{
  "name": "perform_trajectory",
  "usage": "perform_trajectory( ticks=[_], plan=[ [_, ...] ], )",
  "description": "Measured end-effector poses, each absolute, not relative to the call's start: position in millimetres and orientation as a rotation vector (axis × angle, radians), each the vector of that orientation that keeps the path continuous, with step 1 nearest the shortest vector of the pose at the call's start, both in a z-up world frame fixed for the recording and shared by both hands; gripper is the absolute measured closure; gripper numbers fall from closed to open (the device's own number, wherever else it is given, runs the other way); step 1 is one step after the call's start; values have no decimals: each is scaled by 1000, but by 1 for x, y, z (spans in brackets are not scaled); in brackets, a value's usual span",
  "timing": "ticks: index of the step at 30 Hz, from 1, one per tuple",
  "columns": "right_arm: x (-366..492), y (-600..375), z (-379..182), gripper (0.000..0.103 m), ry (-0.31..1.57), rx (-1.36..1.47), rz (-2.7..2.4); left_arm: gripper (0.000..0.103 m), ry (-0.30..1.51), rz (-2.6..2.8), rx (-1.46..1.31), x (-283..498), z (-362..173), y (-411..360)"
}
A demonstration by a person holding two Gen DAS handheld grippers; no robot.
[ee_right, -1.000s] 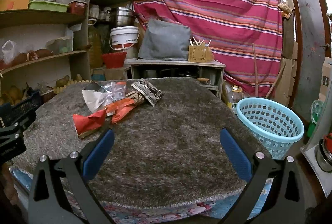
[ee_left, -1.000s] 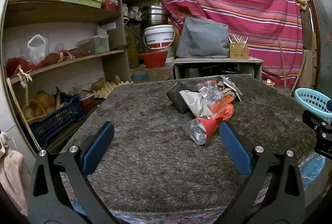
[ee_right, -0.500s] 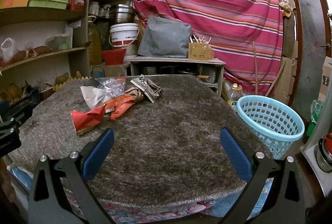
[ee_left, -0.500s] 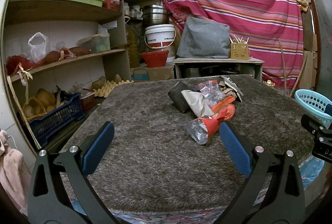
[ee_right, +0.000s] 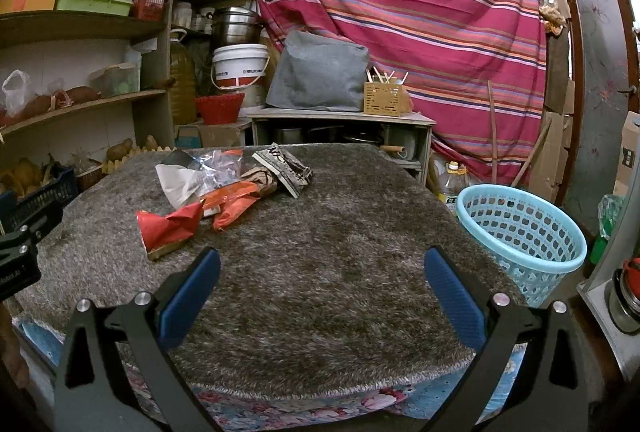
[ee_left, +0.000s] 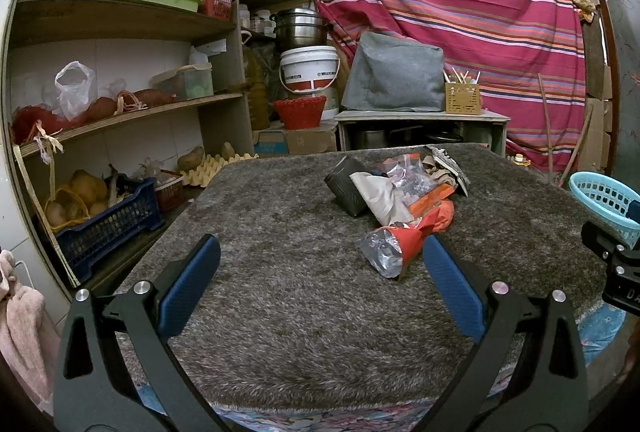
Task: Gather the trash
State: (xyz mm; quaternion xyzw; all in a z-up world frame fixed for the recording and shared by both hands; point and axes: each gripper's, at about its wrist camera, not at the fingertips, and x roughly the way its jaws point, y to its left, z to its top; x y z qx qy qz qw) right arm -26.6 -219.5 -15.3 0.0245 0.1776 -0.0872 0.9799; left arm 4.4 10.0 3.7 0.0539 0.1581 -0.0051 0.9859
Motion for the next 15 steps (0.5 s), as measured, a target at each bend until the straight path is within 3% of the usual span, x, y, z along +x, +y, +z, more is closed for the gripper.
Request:
perform_trajectory(
  ticks=[15],
  plan=[
    [-26,-220,-16,4,357,45,-177,5,318,-10,107,5,4,10]
  ],
)
